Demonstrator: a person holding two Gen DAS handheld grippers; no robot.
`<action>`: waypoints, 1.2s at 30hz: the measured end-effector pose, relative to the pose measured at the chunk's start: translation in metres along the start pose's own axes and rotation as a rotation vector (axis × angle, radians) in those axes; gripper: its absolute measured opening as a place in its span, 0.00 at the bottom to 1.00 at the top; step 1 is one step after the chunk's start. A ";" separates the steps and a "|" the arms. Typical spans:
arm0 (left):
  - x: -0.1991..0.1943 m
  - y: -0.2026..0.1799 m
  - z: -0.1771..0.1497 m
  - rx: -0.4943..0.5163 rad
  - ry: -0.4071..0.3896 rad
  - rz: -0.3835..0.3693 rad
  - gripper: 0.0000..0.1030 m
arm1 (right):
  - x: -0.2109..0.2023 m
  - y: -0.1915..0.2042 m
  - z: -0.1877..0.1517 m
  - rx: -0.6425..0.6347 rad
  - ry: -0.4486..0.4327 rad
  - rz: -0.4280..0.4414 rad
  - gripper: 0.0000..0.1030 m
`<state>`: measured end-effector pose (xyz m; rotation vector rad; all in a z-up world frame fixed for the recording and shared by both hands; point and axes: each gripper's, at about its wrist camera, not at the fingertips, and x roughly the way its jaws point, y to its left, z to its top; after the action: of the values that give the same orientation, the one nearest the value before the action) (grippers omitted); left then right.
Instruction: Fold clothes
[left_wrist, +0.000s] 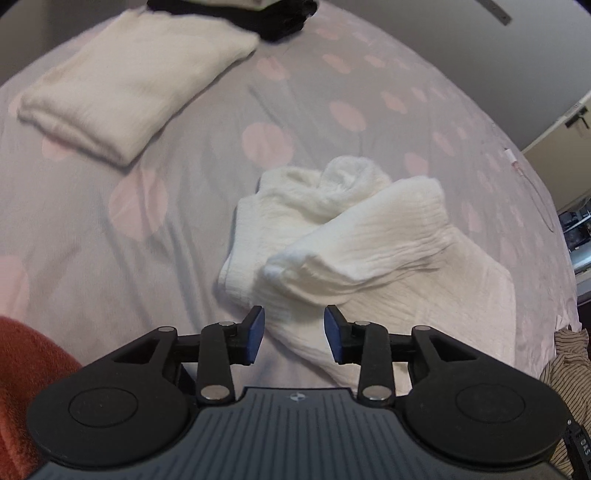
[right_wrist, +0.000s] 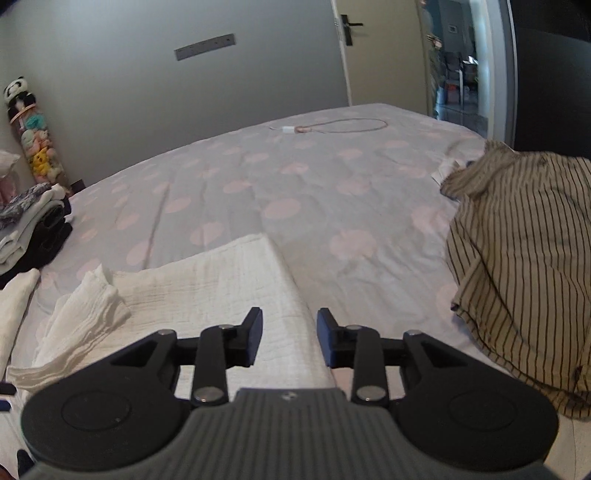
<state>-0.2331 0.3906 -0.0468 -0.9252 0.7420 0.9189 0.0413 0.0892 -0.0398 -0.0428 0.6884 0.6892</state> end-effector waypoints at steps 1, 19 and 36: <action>-0.005 -0.002 -0.001 0.008 -0.008 -0.006 0.40 | 0.000 0.003 0.000 -0.015 -0.005 0.007 0.35; 0.051 -0.099 -0.008 0.656 -0.335 0.013 0.53 | 0.078 0.099 -0.005 -0.196 0.008 0.231 0.40; 0.098 -0.106 -0.041 0.967 -0.415 0.025 0.53 | 0.157 0.099 -0.016 -0.082 0.173 0.279 0.42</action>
<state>-0.1023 0.3542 -0.1112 0.1269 0.7153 0.6179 0.0613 0.2521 -0.1277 -0.0834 0.8408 0.9896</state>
